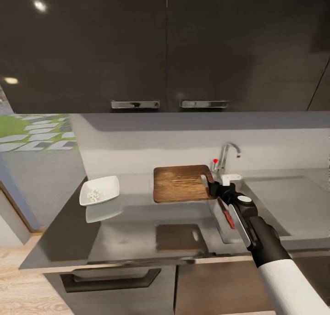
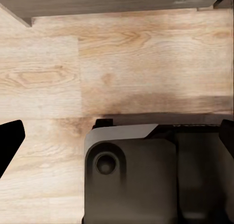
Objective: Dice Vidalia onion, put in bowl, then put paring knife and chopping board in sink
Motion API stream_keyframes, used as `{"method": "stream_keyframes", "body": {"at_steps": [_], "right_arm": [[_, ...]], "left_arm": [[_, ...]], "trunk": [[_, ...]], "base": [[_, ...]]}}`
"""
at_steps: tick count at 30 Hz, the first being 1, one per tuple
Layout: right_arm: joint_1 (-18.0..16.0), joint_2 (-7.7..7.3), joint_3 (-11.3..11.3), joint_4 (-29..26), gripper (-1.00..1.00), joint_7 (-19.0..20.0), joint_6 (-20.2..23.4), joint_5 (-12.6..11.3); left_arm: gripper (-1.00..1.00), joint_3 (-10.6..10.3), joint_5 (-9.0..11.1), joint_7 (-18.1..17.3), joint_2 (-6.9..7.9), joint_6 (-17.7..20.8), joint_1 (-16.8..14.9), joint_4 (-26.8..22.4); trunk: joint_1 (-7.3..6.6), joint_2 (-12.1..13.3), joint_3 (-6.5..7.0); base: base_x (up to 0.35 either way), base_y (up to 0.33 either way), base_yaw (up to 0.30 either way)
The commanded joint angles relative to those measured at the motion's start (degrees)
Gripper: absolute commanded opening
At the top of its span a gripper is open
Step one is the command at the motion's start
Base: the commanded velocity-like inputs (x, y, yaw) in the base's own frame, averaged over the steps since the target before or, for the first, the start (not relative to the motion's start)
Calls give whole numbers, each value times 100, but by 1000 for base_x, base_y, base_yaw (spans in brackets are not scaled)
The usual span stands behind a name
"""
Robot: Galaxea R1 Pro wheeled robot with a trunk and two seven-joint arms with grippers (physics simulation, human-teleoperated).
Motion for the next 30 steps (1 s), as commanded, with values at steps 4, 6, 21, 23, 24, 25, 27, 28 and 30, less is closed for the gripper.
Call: {"method": "stream_keyframes", "body": {"at_steps": [4, 6, 21, 23, 24, 25, 27, 28, 30], "right_arm": [[-6, 32, 3, 33, -100, -837, -2, -68], [-6, 77, 3, 102, -100, -1345, -160, -85], [-6, 1071, -18, 1198, -100, -4043, -1893, -126], [-6, 1178, -24, 1247, -100, -4550, -2213, -326], [-6, 1192, -23, 1256, -100, -4733, -2309, -462], [-6, 1203, -19, 1265, -100, -5060, -2502, -792], [-6, 1211, -18, 1274, -100, -5420, -2740, -1221], [-6, 1217, -17, 1277, -100, -5610, -2813, -1355], [-6, 1223, -17, 1279, -100, -5969, -2919, -1525]], "left_arm": [[100, -49, 59, 47, 5, -22, -8, 2], [100, -49, 59, 47, 5, -22, -8, 1], [100, -49, 59, 50, -13, -22, -7, 1], [100, -49, 59, 49, -13, -22, -9, 3], [100, -49, 59, 48, -13, -22, -10, 3], [100, -49, 59, 47, -13, -22, -7, 3], [100, -46, 59, 47, -13, -22, -9, 3], [100, -47, 59, 47, -13, -22, -9, 3], [100, -49, 59, 47, -13, -22, -8, 6]], "trunk": [[3, -13, -13], [3, -13, -13], [3, -13, -13], [3, -13, -13], [3, -13, -13], [3, -13, -13], [3, -13, -13], [3, -13, -13], [3, -13, -13]], "base": [[0, -314, 0], [0, -314, 0], [0, -132, 0], [0, 0, 0], [0, 0, 0], [0, 0, 0], [0, 0, 0], [0, 0, 0], [0, 0, 0]]}}
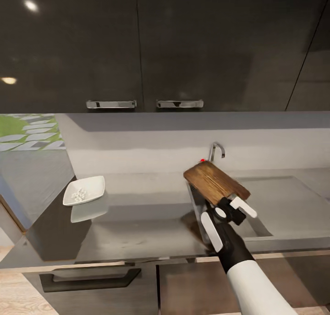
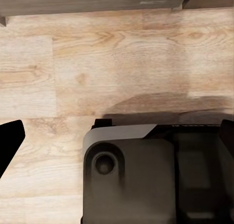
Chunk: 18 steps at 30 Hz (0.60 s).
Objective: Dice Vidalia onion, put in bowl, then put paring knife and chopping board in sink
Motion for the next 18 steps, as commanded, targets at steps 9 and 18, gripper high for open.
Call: {"method": "stream_keyframes", "body": {"at_steps": [9, 18], "right_arm": [[-8, 17, 12, -103, -100, -1673, -235, -1415], [-8, 99, 165, -1447, -100, -2876, -358, -1323]], "left_arm": [[100, -43, 59, 46, 5, -15, -3, 1], [100, -42, 59, 49, 13, -14, -4, 8]], "trunk": [[4, -13, -12], [4, -13, -12]], "base": [[0, 0, 0], [0, 0, 0]]}}
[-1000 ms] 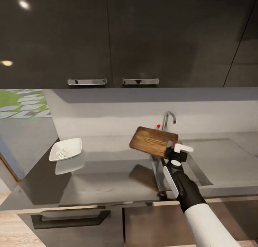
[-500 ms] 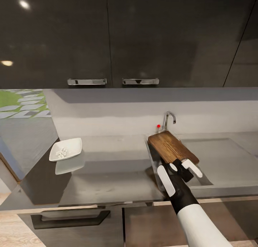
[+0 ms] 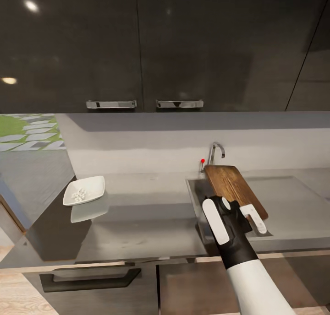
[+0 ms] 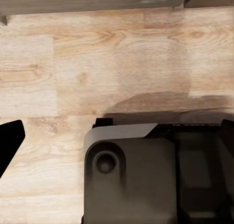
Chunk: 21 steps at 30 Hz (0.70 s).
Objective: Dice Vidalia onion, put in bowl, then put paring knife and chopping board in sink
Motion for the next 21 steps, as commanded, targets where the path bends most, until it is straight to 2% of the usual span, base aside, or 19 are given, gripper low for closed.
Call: {"method": "stream_keyframes", "body": {"at_steps": [1, 6, 12, 21], "right_arm": [[-5, 8, 12, -38, -100, -13, -57, -4], [-5, 17, 19, -70, -100, -13, -59, 24], [-5, 19, 20, -59, -100, -13, -63, 24], [-5, -19, 14, 212, -100, -13, -73, 27]], "left_arm": [[100, -49, 59, 40, 9, -22, -7, 3], [100, -42, 59, 41, 14, -22, -8, -1], [100, -40, 59, 47, 14, -22, -7, -5], [100, -40, 59, 46, 14, -22, -4, -5]], "trunk": [[3, -13, -13], [3, -13, -29], [3, -13, -79], [3, -13, -161]], "base": [[0, 0, 0], [35, 0, 0], [240, 0, 0], [21, 0, 0]]}}
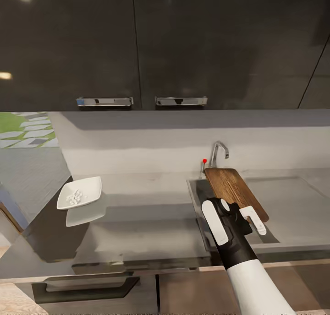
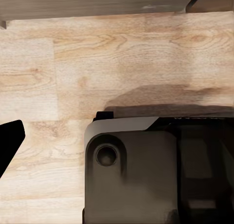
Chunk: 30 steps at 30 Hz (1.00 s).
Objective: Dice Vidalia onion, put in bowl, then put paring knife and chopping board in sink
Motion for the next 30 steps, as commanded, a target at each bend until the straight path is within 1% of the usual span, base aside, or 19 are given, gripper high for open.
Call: {"method": "stream_keyframes", "body": {"at_steps": [1, 8, 10, 12, 16, 25, 30], "right_arm": [[-7, -7, 6, 46, -100, -13, -64, -17], [-7, -17, 5, 478, -100, -13, -77, -19], [-7, -17, 5, 570, -100, -13, -89, -19], [-7, -20, 2, 651, -100, -13, -197, -19], [-7, -26, 1, 714, -100, -13, -287, -25], [-7, -11, 5, 878, -100, -13, -347, -44], [-7, -15, 5, 921, -100, -13, -396, -63]], "left_arm": [[100, -49, 59, 44, 5, -22, -7, 2], [100, -49, 59, 41, 5, -22, -7, 2], [100, -49, 59, 44, 5, -22, -7, 2], [100, -49, 59, 40, 5, -22, -6, 2], [100, -49, 59, 46, 5, -22, -7, 2], [100, -49, 59, 48, 5, -22, -6, 2], [100, -49, 59, 42, 12, -22, -5, 2]], "trunk": [[3, -14, -21], [3, -14, -86], [3, -14, -104], [3, -14, -122], [3, -14, -159], [3, -14, -242], [3, -14, -288]], "base": [[0, 0, 0], [2, -3, 0], [116, -127, 0], [192, -194, 0], [89, -85, 0], [5, -4, 0], [0, 114, 0]]}}
